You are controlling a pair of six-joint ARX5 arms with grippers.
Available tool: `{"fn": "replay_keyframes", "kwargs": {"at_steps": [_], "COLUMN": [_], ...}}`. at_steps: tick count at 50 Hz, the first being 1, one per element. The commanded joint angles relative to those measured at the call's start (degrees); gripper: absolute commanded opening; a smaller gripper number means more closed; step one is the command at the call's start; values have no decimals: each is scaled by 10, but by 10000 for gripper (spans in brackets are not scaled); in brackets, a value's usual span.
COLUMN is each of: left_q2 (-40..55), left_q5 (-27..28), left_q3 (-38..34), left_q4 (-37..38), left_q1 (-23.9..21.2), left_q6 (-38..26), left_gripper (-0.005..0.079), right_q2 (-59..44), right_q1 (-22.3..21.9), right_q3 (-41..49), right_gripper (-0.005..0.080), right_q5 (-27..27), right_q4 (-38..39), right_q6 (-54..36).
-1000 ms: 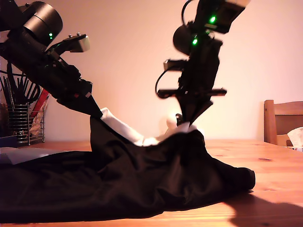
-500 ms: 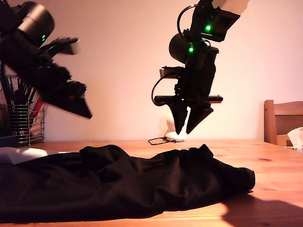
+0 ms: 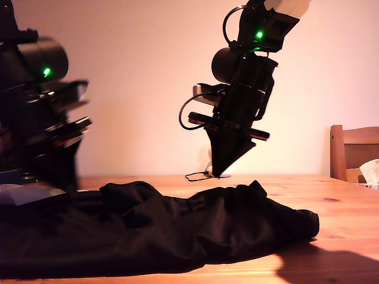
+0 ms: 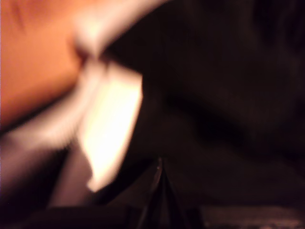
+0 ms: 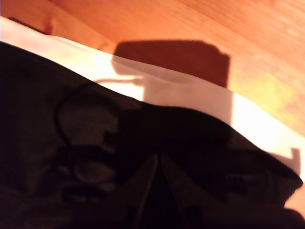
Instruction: Fold the shorts in front of you. After folding it, place it to the right side.
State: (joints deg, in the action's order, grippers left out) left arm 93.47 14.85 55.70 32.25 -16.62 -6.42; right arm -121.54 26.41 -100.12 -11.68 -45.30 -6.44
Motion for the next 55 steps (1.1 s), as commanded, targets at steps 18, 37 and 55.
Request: {"fn": "replay_keyframes", "kwargs": {"at_steps": [18, 37, 55], "left_q2": [38, 138, 141], "left_q5": [-32, -91, -121], "left_q3": [-5, -4, 28], "left_q4": [47, -6, -159], "left_q1": [20, 33, 31], "left_q6": [41, -3, -103], "left_gripper": [-19, -19, -20], "right_q2": [-76, -92, -92], "right_q1": [10, 10, 2], "right_q3": [-2, 2, 8], "right_gripper": [-11, -11, -11], "right_q5": [-15, 22, 76], "right_q4": [18, -5, -84], "right_q6": [-15, -10, 122]}}
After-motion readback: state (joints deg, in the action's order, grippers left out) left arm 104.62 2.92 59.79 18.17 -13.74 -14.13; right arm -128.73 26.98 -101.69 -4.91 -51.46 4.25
